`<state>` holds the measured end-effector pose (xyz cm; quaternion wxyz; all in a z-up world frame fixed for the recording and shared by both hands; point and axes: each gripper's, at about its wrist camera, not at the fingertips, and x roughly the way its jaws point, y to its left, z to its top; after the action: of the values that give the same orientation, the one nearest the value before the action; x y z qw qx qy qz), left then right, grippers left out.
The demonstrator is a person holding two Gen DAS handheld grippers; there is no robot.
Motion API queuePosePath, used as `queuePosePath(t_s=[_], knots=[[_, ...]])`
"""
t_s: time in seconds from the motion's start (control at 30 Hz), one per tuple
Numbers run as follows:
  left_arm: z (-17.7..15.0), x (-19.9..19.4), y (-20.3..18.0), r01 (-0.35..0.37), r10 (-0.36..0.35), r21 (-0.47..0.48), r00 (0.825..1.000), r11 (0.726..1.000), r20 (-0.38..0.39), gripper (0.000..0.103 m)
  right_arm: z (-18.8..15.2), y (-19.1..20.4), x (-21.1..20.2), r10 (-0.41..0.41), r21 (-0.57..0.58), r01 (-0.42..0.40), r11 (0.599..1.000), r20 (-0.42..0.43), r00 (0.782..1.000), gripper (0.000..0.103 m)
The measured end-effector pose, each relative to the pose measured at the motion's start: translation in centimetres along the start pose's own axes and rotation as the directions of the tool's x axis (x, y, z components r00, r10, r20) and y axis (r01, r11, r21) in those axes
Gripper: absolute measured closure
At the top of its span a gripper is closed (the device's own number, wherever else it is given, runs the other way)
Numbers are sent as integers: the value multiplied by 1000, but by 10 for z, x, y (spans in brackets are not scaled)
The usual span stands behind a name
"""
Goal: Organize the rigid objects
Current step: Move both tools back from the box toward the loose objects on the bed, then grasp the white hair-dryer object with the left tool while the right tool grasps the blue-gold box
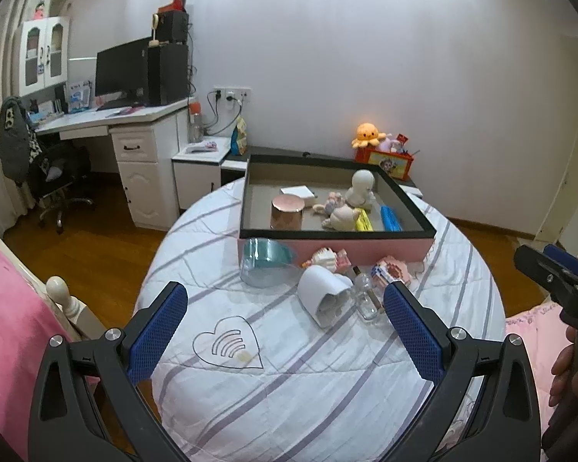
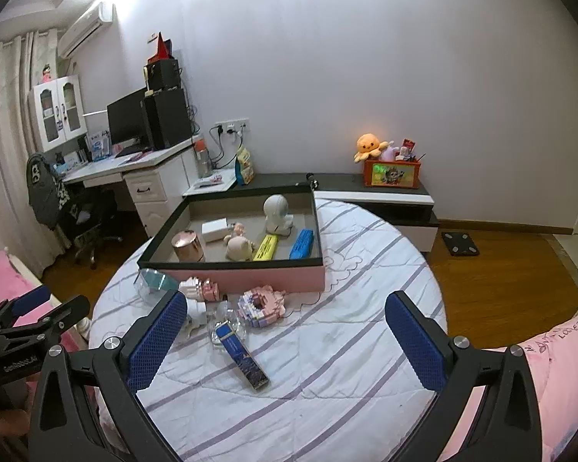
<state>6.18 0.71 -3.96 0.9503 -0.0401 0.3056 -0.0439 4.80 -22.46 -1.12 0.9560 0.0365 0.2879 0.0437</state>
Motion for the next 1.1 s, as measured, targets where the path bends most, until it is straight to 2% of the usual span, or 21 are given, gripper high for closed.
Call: queuePosePath(t_s=[0.33, 0.67, 0.73, 0.8, 0.83, 0.9, 1.0, 1.1], knots=[[-14, 34, -8, -3, 4, 12, 996, 1000, -85, 0, -26, 0, 51, 53, -22, -57, 998, -142, 988, 0], [-28, 77, -14, -4, 7, 16, 982, 1000, -187, 0, -54, 13, 106, 145, -75, -172, 982, -285, 948, 3], [-29, 84, -15, -3, 7, 17, 980, 1000, -201, 0, -58, 18, 115, 151, -101, -191, 976, -311, 938, 12], [-30, 93, -18, -1, 5, 21, 976, 1000, -216, 0, -61, 21, 123, 158, -113, -205, 972, -331, 930, 33], [-30, 97, -20, 0, 5, 24, 975, 1000, -222, 0, -62, 21, 127, 160, -113, -208, 972, -339, 927, 38], [-30, 105, -24, 1, 5, 29, 974, 1000, -228, 0, -63, 19, 132, 162, -112, -212, 971, -349, 923, 53], [-29, 118, -28, 2, 5, 31, 971, 1000, -238, 0, -63, 14, 133, 161, -104, -209, 972, -348, 923, 69], [-27, 129, -30, -3, 10, 31, 970, 1000, -245, 0, -60, 4, 134, 163, -87, -205, 975, -348, 923, 78]])
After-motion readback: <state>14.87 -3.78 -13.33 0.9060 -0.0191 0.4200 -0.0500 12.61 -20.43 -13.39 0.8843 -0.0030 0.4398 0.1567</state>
